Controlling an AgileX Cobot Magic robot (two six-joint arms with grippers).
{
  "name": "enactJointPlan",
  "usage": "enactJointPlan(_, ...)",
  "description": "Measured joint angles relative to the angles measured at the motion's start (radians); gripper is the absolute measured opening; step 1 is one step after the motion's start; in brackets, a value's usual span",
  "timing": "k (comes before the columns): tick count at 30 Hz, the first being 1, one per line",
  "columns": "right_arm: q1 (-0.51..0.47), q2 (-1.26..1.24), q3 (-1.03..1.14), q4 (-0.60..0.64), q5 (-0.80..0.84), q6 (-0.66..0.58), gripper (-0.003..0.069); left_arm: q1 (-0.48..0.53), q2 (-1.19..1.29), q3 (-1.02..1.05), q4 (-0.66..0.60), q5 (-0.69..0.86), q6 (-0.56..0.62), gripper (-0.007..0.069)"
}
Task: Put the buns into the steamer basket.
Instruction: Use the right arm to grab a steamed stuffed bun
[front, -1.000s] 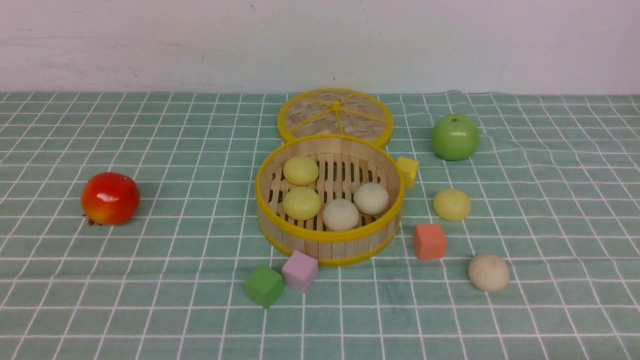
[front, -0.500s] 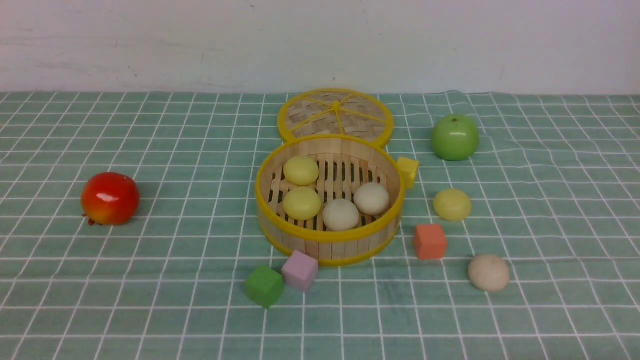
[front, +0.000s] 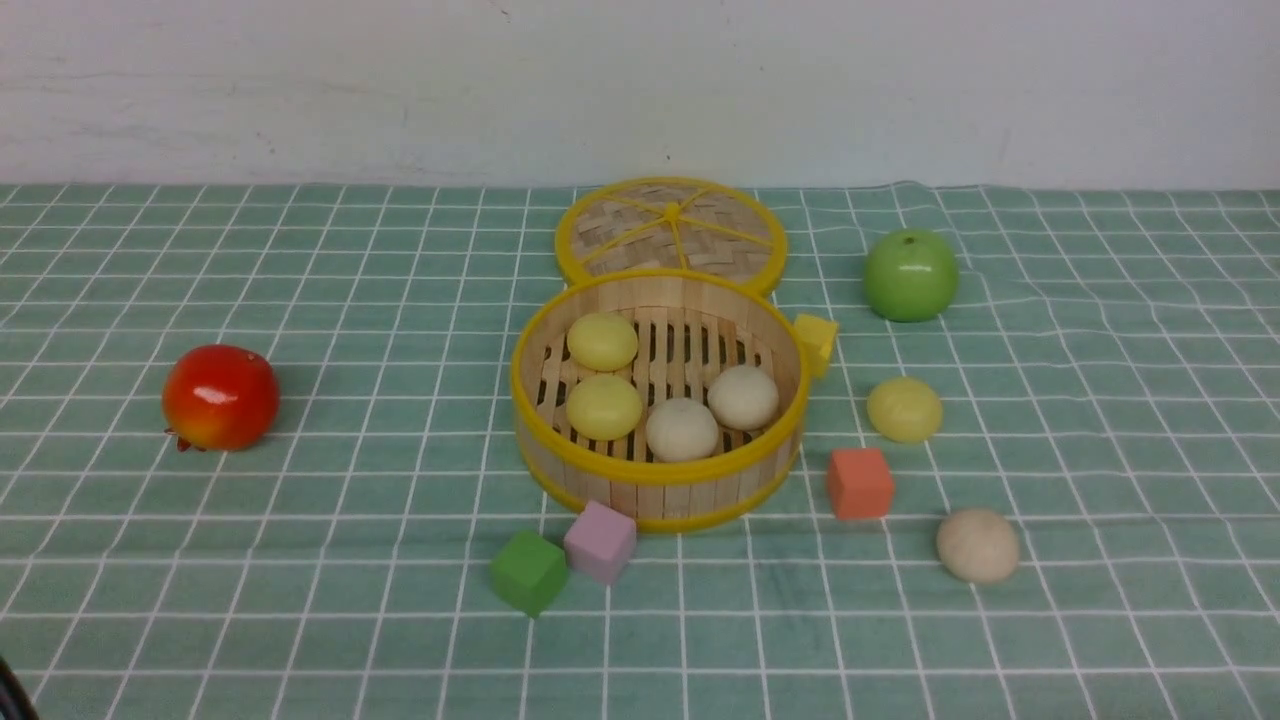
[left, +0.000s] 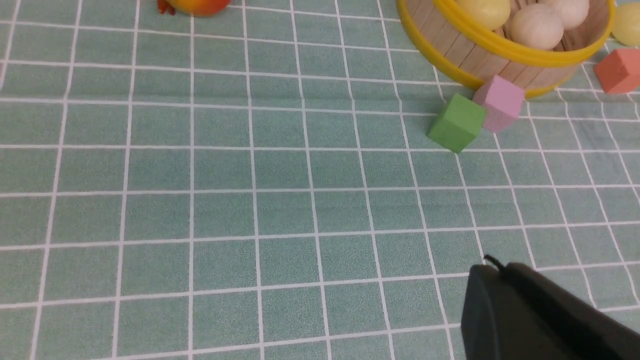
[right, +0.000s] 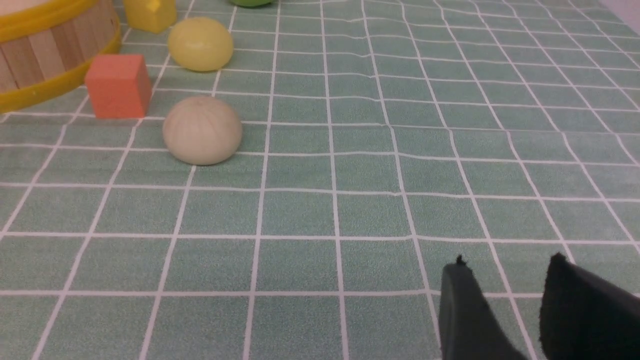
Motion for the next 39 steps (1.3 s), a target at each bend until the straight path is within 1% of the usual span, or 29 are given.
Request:
enactJointPlan(7, 0.000, 0.000, 0.000, 0.000, 0.000, 0.000, 0.0238, 0.000, 0.000, 0.000, 0.000, -0.010, 0.000, -0.0014)
enactJointPlan(10, 0.000, 0.000, 0.000, 0.000, 0.000, 0.000, 0.0238, 0.000, 0.000, 0.002, 0.013, -0.038, -0.005, -0.0014)
enactJointPlan(12, 0.000, 0.000, 0.000, 0.000, 0.000, 0.000, 0.0238, 0.000, 0.000, 0.010, 0.037, -0.103, -0.039, -0.0014)
enactJointPlan(16, 0.000, 0.000, 0.000, 0.000, 0.000, 0.000, 0.0238, 0.011, -0.017, 0.062, 0.090, -0.304, -0.107, -0.0013)
enactJointPlan(18, 0.000, 0.000, 0.000, 0.000, 0.000, 0.000, 0.0238, 0.043, -0.054, 0.126, 0.100, -0.390, -0.112, -0.0013)
enactJointPlan(19, 0.000, 0.000, 0.000, 0.000, 0.000, 0.000, 0.0238, 0.075, -0.088, 0.174, 0.106, -0.441, -0.110, -0.0011)
enactJointPlan(20, 0.000, 0.000, 0.000, 0.000, 0.000, 0.000, 0.0238, 0.093, -0.106, 0.200, 0.108, -0.463, -0.107, -0.0011)
enactJointPlan(22, 0.000, 0.000, 0.000, 0.000, 0.000, 0.000, 0.0238, 0.162, -0.185, 0.304, 0.114, -0.536, -0.084, -0.0010)
enactJointPlan(23, 0.000, 0.000, 0.000, 0.000, 0.000, 0.000, 0.0238, 0.162, -0.185, 0.304, 0.114, -0.541, -0.084, -0.0010)
enactJointPlan(24, 0.000, 0.000, 0.000, 0.000, 0.000, 0.000, 0.0238, 0.203, -0.246, 0.399, 0.115, -0.563, -0.046, -0.0010)
enactJointPlan(26, 0.000, 0.000, 0.000, 0.000, 0.000, 0.000, 0.0238, 0.221, -0.296, 0.466, 0.116, -0.568, -0.012, -0.0008)
enactJointPlan(28, 0.000, 0.000, 0.000, 0.000, 0.000, 0.000, 0.0238, 0.245, -0.398, 0.601, 0.107, -0.572, 0.066, -0.0007)
enactJointPlan(29, 0.000, 0.000, 0.000, 0.000, 0.000, 0.000, 0.0238, 0.246, -0.405, 0.610, 0.105, -0.573, 0.072, -0.0007)
enactJointPlan(31, 0.000, 0.000, 0.000, 0.000, 0.000, 0.000, 0.0238, 0.271, -0.457, 0.709, 0.064, -0.574, 0.139, -0.0007)
enactJointPlan(34, 0.000, 0.000, 0.000, 0.000, 0.000, 0.000, 0.0238, 0.309, -0.464, 0.740, 0.022, -0.566, 0.171, -0.0006)
enactJointPlan(39, 0.000, 0.000, 0.000, 0.000, 0.000, 0.000, 0.0238, 0.321, -0.464, 0.739, 0.014, -0.571, 0.181, -0.0003)
